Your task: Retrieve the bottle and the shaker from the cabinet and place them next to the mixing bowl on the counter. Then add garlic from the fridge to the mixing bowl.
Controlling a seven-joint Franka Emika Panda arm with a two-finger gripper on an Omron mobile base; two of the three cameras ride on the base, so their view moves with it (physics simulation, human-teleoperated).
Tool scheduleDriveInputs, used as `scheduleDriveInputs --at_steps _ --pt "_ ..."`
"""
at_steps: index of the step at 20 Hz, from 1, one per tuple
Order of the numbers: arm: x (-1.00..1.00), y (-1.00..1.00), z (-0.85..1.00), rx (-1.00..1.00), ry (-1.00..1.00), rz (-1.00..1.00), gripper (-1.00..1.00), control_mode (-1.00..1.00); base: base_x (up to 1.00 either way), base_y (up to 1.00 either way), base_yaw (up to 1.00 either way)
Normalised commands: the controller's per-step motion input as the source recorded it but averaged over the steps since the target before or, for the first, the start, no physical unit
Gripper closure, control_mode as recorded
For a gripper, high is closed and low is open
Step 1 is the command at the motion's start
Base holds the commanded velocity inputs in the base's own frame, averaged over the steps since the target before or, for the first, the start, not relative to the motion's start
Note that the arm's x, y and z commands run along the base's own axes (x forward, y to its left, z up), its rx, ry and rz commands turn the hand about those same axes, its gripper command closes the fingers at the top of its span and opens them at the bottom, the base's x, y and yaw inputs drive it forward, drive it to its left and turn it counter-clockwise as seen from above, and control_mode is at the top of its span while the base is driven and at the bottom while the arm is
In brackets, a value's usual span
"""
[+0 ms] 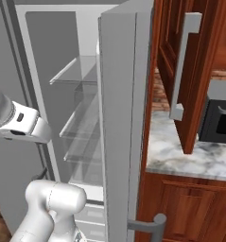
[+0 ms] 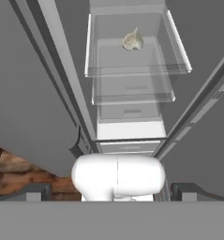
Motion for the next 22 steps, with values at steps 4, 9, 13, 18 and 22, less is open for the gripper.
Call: scheduleDriveInputs --at_steps 4,9,13,18,22 --pt "0.0 0.0 0.0 0.0 0.0 0.0 -1.0 1.0 0.16 -0.3 0.0" --pt "0.26 -0.34 -0.08 0.0 0.0 0.0 -1.0 -1.0 0.04 -0.07 0.0" --pt "0.52 -0.39 -0.32 0.0 -0.01 0.0 -1.0 -1.0 0.0 0.0 0.0" --pt "0.35 -0.02 -0.46 0.0 -0.21 0.0 -1.0 -1.0 0.0 0.0 0.0" --pt "0.4 0.0 -0.39 0.0 -0.27 0.0 -1.0 -1.0 0.0 0.0 0.0"
